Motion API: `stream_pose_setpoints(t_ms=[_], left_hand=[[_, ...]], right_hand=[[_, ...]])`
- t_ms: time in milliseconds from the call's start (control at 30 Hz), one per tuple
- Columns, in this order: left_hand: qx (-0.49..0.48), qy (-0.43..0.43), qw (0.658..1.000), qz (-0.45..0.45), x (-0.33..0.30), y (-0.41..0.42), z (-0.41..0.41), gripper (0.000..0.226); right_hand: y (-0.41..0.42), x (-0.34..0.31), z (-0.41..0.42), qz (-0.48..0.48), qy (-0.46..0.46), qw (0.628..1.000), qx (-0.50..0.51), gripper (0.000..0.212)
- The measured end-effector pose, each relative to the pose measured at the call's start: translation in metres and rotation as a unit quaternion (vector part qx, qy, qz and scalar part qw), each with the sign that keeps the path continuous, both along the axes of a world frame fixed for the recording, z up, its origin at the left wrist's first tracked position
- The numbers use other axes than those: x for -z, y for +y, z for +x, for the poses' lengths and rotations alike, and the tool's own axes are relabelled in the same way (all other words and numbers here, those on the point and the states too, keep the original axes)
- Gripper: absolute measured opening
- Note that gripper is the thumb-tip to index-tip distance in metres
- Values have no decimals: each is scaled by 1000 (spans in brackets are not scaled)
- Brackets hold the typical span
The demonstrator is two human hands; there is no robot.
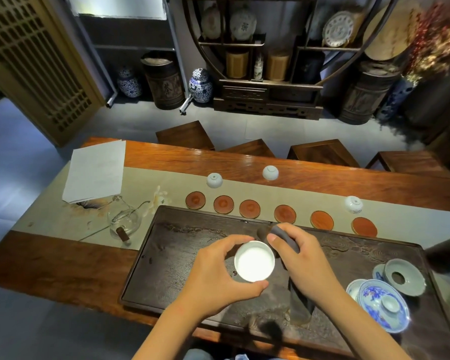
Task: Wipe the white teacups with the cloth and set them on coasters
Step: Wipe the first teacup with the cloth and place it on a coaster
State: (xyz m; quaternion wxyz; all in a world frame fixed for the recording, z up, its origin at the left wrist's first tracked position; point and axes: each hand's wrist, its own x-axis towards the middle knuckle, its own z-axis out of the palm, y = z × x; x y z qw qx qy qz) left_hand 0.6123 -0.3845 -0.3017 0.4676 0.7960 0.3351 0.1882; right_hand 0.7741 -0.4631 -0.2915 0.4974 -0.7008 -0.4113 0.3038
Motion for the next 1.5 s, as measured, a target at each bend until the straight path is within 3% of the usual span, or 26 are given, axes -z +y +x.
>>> stream_pose_setpoints(t_ms=[133,300,467,667,833,1033,1500], left_hand=[[-13,-14,1000,12,2,1,-2,63],[-118,-63,991,6,6,11,-2,55],[-126,-30,991,20,14,32,-4,53],[-149,15,988,32,29,92,-22,56],[-160,56,985,37,51,159,-33,58],[-132,83,988,-1,91,226,-32,51],[-45,148,988,-18,175,304,-1,55]], right_hand=[[1,1,-2,8,1,1000,-12,16],[-5,10,-9,-6,14,999,-36,23],[-6,21,-25,-44,18,997,-56,17],[17,20,-29,-53,-14,999,2,20],[57,21,-43,-63,15,997,39,20],[110,29,-55,-87,26,991,95,8],[164,54,-62,-155,3,974,165,8]])
